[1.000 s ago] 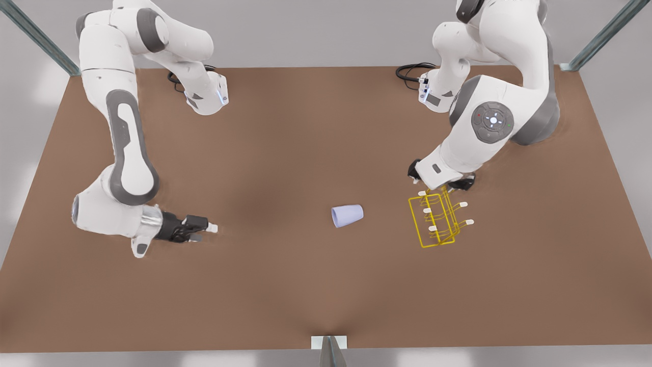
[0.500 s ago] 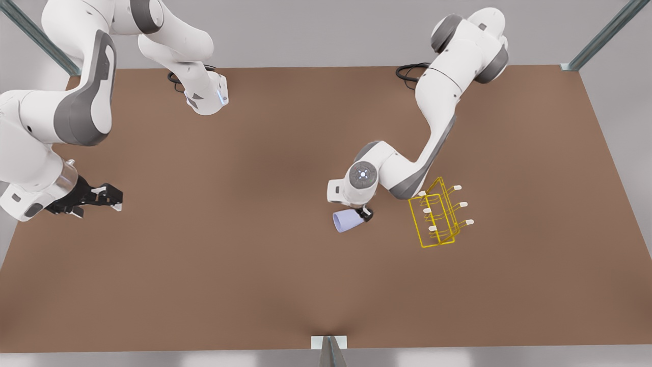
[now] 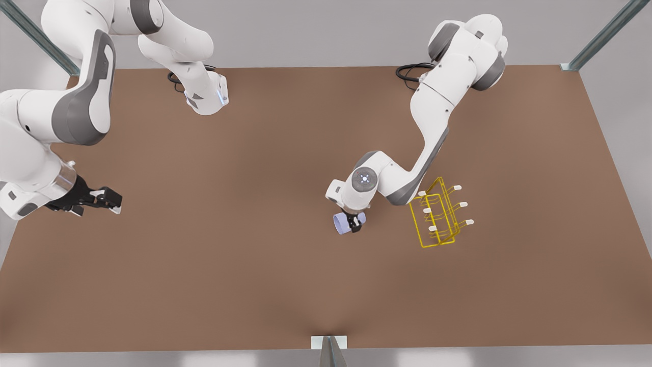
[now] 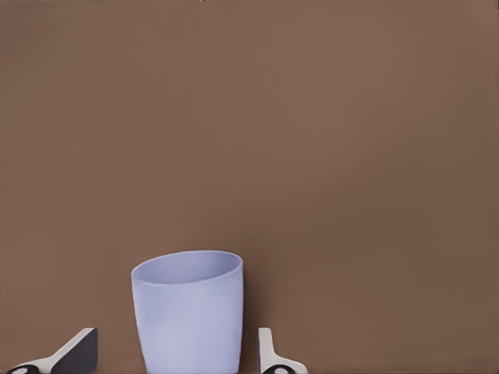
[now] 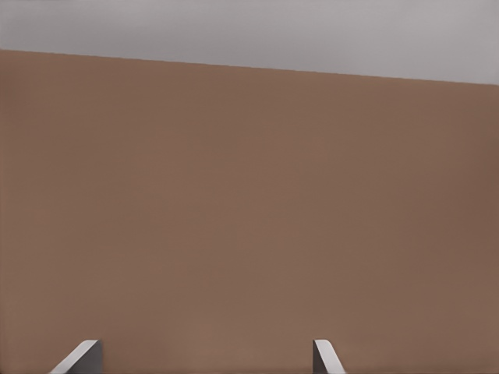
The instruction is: Place the cup on the cup holder
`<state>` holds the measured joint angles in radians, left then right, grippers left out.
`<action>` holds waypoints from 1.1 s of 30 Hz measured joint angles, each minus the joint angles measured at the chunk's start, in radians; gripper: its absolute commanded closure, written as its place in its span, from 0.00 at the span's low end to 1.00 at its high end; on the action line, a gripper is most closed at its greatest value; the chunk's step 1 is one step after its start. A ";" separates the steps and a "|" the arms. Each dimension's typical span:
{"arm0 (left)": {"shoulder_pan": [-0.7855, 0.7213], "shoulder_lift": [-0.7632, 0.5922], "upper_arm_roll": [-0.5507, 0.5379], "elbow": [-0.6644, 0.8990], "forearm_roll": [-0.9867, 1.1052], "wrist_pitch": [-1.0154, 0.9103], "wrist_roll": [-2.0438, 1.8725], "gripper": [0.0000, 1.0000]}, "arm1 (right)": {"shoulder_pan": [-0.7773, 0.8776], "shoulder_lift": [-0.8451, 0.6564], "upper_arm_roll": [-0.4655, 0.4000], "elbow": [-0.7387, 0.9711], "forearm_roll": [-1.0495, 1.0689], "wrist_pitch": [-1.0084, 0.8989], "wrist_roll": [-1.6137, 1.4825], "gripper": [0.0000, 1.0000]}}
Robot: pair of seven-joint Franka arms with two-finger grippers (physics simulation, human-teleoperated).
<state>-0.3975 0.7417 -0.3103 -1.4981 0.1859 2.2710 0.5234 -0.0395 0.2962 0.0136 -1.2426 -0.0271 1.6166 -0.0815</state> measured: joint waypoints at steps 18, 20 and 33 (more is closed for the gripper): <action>0.011 -0.050 0.054 -0.077 -0.012 -0.040 0.193 0.00 | 0.000 0.003 -0.001 -0.003 0.015 0.013 0.060 0.00; 0.011 -0.050 0.054 -0.082 -0.014 -0.047 0.196 0.00 | 0.001 0.008 0.000 -0.002 0.015 0.014 0.064 0.00; 0.007 0.020 0.054 -0.084 -0.038 0.023 0.183 0.00 | 0.001 0.014 0.000 0.000 0.016 0.018 0.080 0.00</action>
<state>-0.3903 0.7617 -0.2560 -1.5820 0.1482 2.2938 0.7068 -0.0383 0.3101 0.0139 -1.2430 -0.0115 1.6344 -0.0015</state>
